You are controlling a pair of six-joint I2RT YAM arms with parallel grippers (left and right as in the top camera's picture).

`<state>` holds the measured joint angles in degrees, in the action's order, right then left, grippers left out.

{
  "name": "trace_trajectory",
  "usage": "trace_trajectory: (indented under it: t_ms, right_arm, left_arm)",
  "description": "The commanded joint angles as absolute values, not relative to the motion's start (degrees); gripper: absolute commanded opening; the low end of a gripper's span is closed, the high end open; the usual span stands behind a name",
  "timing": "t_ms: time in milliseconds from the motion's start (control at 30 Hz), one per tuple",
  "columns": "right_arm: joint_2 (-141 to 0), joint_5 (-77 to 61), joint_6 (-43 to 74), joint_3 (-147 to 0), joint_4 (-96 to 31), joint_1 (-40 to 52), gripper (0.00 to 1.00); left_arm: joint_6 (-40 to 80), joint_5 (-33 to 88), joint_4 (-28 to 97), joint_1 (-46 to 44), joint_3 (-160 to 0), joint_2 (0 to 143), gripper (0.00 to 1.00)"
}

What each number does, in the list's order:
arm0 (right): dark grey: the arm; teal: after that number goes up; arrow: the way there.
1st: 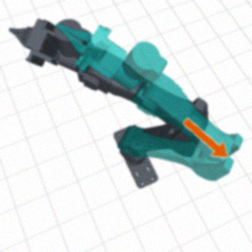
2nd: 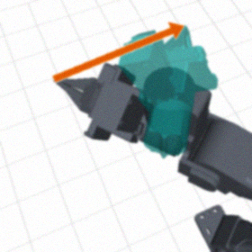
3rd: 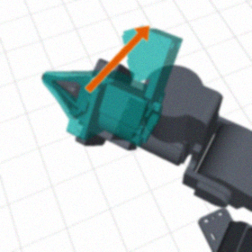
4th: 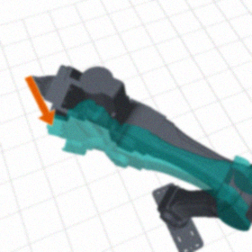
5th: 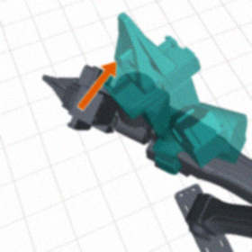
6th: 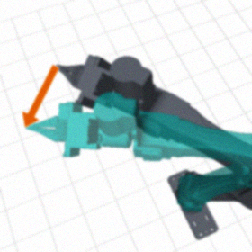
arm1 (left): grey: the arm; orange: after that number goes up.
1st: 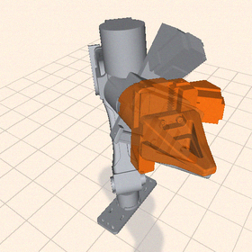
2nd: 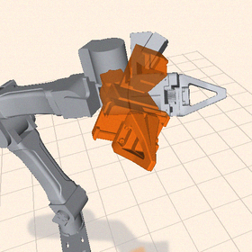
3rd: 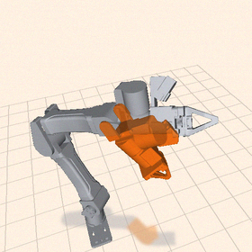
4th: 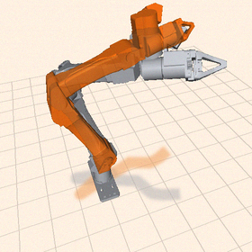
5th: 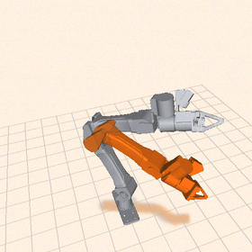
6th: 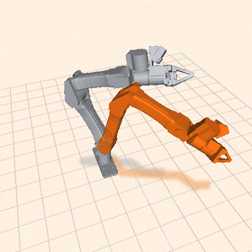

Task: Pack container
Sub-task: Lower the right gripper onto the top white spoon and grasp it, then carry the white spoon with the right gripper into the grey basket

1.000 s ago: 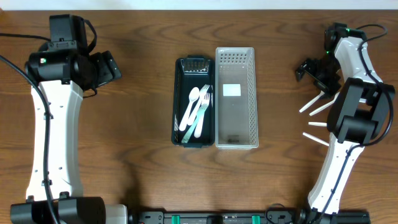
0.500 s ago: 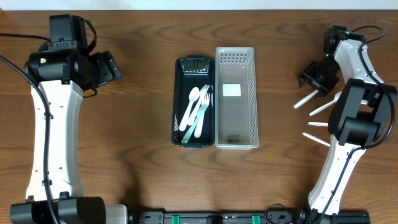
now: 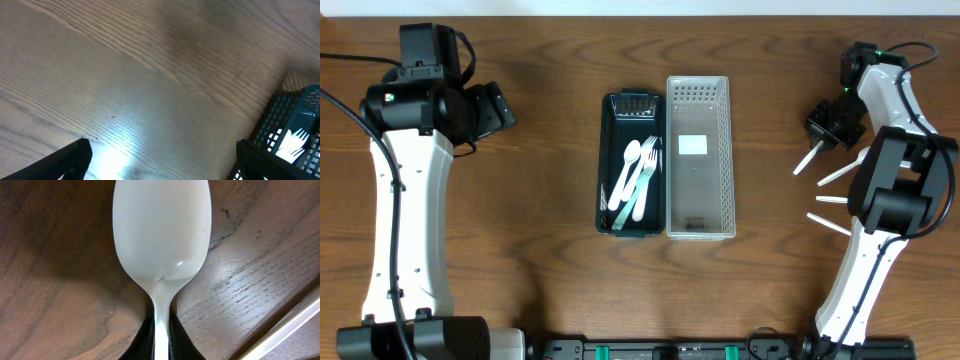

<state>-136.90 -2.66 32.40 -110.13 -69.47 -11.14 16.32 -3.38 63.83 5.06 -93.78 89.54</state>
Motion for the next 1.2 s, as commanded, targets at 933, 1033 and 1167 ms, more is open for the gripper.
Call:
trace_trajectory:
  t_ms: [933, 1033, 1167]
  right_arm:
    - [-120.4, 2.5, 26.9, -121.7, -80.6, 22.4, 0.01]
    - [-122.9, 2.5, 27.4, -121.2, -80.3, 23.7, 0.01]
    - [-127.0, 0.8, 27.4, -120.2, -80.3, 24.3, 0.01]
  left_arm:
    - [16.4, -3.5, 63.9, 5.2, -93.2, 90.0, 0.94]
    - [16.4, -3.5, 63.8, 5.2, -93.2, 90.0, 0.94]
    - [16.4, -3.5, 63.8, 5.2, -93.2, 90.0, 0.94]
